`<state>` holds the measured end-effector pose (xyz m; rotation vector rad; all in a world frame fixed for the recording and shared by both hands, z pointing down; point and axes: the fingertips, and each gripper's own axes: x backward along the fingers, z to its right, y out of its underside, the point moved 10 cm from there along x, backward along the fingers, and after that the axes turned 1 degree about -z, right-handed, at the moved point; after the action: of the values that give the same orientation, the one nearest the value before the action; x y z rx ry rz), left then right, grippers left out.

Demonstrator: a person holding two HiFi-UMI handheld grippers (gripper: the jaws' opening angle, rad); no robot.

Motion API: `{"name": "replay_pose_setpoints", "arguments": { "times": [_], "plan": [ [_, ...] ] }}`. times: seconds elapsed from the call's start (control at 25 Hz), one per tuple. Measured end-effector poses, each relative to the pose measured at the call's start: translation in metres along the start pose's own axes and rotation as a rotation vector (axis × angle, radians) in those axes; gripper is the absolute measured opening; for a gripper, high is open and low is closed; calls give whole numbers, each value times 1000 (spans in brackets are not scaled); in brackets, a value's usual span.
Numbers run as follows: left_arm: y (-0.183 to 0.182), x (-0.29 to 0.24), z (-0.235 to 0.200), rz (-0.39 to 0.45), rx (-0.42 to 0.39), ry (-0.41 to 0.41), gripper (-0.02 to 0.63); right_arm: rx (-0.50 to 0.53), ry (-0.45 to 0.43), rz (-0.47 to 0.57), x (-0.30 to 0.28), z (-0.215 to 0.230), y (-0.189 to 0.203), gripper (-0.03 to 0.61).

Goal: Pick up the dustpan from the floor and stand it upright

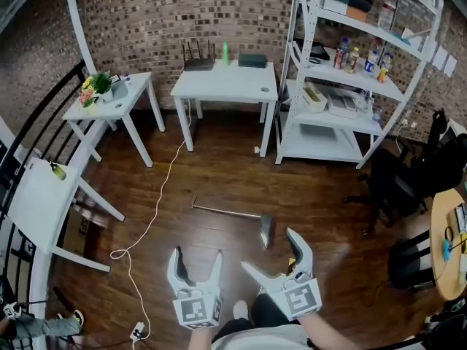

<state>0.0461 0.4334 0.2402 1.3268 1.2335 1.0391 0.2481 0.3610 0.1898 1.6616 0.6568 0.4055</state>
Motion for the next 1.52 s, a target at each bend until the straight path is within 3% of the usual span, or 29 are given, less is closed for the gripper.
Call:
{"name": "replay_pose_setpoints", "arguments": {
  "times": [0.32,0.56,0.72,0.84,1.08,1.52],
  "plan": [
    [14,-97,-71,-27,-13,-67,422,0,-99,-22,-145,31,22,491],
    [0,-234,-121,-69,-16,-49,394,13,-179,-52,-289,75,29,490],
    [2,-317,-142,-92,-27,-48,389,-30,-162,-85,-364,125,55,489],
    [8,-350,-157,-124,-38,-56,374,-31,-173,-139,-406,143,72,489],
    [49,-383,-208,-189,-21,-67,367,-43,-237,-257,-476,131,107,467],
    [120,-445,-342,-293,48,-25,348,-22,-362,-497,-607,59,195,428]
  ]
}}
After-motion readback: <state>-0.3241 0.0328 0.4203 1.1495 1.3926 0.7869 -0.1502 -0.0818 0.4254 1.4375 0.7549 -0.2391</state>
